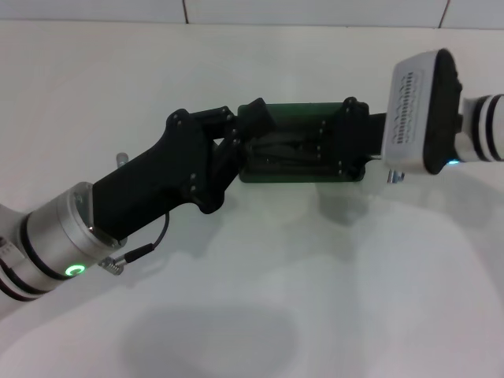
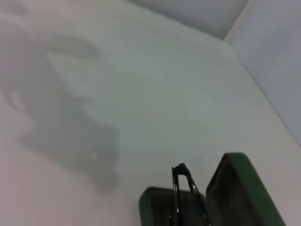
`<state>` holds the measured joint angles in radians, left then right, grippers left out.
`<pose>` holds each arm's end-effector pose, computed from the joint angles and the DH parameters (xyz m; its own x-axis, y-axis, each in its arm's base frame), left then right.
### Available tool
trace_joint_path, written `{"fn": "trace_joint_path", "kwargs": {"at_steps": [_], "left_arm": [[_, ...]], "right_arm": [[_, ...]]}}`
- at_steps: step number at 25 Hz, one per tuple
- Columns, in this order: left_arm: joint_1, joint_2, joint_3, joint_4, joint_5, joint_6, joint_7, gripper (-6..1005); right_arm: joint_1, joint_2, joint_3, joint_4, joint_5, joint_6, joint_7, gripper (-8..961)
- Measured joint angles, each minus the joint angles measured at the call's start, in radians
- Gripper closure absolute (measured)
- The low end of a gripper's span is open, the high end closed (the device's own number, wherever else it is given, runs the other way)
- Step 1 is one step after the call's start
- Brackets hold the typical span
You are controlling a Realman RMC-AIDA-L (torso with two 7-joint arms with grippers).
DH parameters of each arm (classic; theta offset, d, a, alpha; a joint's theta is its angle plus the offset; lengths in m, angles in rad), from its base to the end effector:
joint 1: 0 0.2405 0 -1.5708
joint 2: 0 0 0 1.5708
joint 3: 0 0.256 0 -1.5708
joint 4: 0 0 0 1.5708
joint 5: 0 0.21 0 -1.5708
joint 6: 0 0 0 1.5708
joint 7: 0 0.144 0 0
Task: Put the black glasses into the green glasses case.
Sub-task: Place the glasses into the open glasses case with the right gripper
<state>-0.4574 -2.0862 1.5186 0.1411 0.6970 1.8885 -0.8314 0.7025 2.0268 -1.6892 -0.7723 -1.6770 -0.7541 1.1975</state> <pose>-0.2220 0.2558 -0.0295 0.2949 0.0587 0.9537 0.3533 -0.9341 -0.0518 0.1651 0.4008 -0.0847 0.9646 0.2629 0.0188 0.2463 -0.8737 -0.4195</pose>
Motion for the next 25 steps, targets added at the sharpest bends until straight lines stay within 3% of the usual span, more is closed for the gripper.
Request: {"fn": "trace_joint_path", "kwargs": {"at_steps": [9, 25], "left_arm": [[0.000, 0.000, 0.000, 0.000, 0.001, -0.002, 0.000, 945], [0.007, 0.000, 0.000, 0.000, 0.004, -0.002, 0.000, 943]], "right_arm": [[0.001, 0.001, -0.109, -0.002, 0.003, 0.139, 0.010, 902], [0.003, 0.001, -0.121, -0.004, 0.006, 0.141, 0.014, 903]]}}
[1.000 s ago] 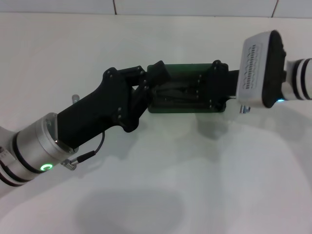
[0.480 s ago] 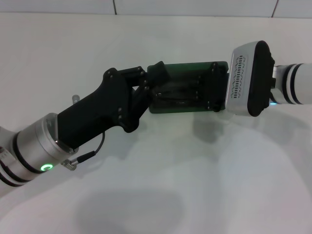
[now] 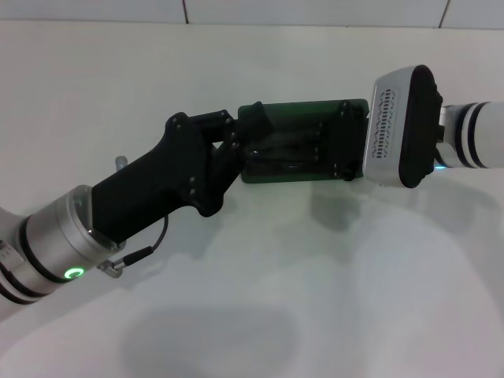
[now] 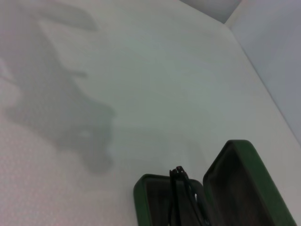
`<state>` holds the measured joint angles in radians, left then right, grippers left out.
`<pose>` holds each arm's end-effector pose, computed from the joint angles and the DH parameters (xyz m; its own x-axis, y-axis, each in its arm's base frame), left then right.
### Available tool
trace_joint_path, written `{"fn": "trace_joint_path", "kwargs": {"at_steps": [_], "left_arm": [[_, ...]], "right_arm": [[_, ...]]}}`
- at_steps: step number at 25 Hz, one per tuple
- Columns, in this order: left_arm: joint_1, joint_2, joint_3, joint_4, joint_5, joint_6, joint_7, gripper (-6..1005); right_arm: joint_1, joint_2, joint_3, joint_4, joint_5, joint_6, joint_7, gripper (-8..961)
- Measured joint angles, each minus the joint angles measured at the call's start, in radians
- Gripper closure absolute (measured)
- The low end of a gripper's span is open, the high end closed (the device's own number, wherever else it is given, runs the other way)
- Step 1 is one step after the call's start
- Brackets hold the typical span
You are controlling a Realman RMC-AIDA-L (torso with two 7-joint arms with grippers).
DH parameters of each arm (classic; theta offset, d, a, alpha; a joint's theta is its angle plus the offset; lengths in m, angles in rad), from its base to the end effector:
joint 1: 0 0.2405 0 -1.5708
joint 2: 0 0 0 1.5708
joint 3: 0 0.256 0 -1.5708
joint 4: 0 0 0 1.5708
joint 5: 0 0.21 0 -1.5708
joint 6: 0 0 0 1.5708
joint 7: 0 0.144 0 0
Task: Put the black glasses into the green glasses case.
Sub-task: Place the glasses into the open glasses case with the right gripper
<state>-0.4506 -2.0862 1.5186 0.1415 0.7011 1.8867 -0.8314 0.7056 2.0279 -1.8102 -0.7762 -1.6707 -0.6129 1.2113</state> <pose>-0.2237 0.2541 -0.0300 0.2976 0.0630 0.9526 0.3586 -0.9321 -0.0504 0.1656 0.4009 -0.0977 0.9527 0.2887 0.0950 0.2998 -0.8408 -0.4508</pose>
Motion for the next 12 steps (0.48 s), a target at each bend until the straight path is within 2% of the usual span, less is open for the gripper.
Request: {"fn": "trace_joint_path", "kwargs": {"at_steps": [9, 11, 12], "left_arm": [[0.003, 0.000, 0.000, 0.000, 0.000, 0.000, 0.000, 942], [0.003, 0.000, 0.000, 0.000, 0.000, 0.000, 0.000, 942], [0.003, 0.000, 0.000, 0.000, 0.000, 0.001, 0.000, 941]], "right_arm": [[-0.010, 0.000, 0.000, -0.018, 0.000, 0.005, -0.001, 897], [-0.020, 0.000, -0.002, -0.032, 0.000, 0.007, -0.004, 799], [-0.023, 0.000, -0.002, -0.034, 0.000, 0.007, -0.004, 798]]}}
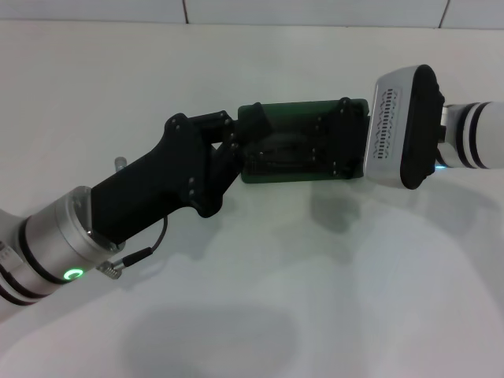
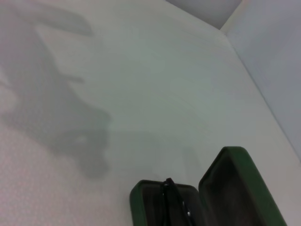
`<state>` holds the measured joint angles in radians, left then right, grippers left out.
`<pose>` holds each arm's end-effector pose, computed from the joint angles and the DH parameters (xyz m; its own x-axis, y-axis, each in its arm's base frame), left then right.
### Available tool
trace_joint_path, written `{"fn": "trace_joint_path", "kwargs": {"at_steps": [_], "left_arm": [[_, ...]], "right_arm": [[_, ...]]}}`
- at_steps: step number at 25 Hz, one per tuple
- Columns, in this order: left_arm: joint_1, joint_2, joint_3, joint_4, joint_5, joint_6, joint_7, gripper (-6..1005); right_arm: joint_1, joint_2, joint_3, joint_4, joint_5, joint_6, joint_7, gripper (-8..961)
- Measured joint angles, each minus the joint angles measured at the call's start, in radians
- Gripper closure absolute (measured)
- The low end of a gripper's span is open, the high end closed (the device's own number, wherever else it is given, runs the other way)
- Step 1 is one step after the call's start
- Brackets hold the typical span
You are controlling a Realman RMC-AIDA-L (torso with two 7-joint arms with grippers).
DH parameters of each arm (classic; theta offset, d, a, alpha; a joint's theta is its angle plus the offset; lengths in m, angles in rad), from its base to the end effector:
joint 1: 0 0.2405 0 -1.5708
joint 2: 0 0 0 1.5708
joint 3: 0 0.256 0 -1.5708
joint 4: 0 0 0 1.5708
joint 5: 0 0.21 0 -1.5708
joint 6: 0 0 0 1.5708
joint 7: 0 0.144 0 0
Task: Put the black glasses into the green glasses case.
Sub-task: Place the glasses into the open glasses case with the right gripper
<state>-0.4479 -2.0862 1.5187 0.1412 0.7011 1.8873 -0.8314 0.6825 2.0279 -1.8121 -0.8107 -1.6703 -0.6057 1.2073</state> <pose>-0.2244 0.2534 -0.0300 0.2972 0.0640 0.9527 0.3609 -0.9313 -0.0501 0.1637 0.3988 -0.0959 0.9508 0.2977 0.0862 0.3027 -0.8320 -0.4650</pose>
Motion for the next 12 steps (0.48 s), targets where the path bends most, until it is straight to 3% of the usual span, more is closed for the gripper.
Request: {"fn": "trace_joint_path", "kwargs": {"at_steps": [12], "left_arm": [[0.002, 0.000, 0.000, 0.000, 0.000, 0.002, 0.000, 940]], "right_arm": [[-0.005, 0.000, -0.010, -0.004, 0.005, 0.020, 0.033, 724]]}}
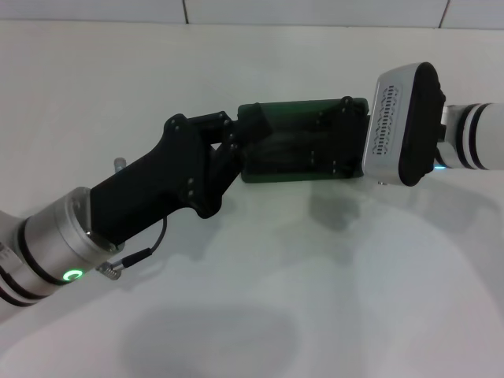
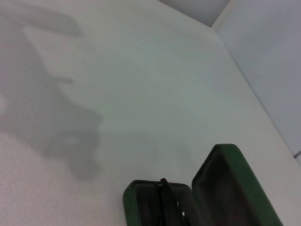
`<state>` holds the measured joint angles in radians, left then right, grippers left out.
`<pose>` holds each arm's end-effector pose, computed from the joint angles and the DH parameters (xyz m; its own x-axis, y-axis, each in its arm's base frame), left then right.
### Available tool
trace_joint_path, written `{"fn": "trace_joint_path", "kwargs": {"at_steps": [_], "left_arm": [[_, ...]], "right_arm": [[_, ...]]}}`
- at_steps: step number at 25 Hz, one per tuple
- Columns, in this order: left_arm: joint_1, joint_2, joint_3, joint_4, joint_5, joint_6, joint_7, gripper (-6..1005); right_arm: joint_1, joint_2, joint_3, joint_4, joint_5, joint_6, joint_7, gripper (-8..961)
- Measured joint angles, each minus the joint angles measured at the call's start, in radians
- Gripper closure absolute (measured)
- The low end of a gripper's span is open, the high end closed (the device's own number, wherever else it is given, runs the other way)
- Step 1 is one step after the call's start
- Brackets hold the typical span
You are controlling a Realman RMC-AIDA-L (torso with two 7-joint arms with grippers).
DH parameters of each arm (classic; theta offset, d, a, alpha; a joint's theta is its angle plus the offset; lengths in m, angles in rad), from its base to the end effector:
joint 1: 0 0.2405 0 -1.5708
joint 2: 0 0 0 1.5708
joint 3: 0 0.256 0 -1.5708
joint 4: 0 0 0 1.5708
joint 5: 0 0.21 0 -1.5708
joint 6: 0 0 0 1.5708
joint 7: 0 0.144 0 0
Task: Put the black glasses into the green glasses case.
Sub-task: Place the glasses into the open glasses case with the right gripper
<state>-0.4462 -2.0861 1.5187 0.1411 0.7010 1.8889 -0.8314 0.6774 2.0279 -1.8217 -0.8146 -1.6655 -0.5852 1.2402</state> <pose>-0.2248 0.2529 -0.0298 0.2961 0.0641 0.9530 0.3616 -0.9310 -0.0498 0.1644 0.3991 -0.0960 0.9606 0.2678 0.0745 0.2699 -0.8349 -0.4796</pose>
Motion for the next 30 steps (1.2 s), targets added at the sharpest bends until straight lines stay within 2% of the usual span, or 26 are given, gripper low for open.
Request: {"fn": "trace_joint_path", "kwargs": {"at_steps": [10, 15, 24, 30], "left_arm": [[0.004, 0.000, 0.002, 0.001, 0.000, 0.004, 0.000, 938], [0.004, 0.000, 0.005, 0.004, 0.000, 0.004, 0.000, 938], [0.012, -0.001, 0.006, 0.004, 0.000, 0.005, 0.000, 937], [0.014, -0.002, 0.006, 0.003, 0.000, 0.006, 0.000, 936]], "right_arm": [[-0.024, 0.000, -0.015, -0.010, 0.004, 0.002, 0.004, 626], [-0.037, 0.000, -0.024, -0.024, 0.003, 0.063, 0.005, 502], [-0.037, 0.000, -0.138, -0.054, -0.003, 0.138, 0.004, 497], [-0.043, 0.000, -0.147, -0.072, 0.002, 0.147, 0.018, 497]]}}
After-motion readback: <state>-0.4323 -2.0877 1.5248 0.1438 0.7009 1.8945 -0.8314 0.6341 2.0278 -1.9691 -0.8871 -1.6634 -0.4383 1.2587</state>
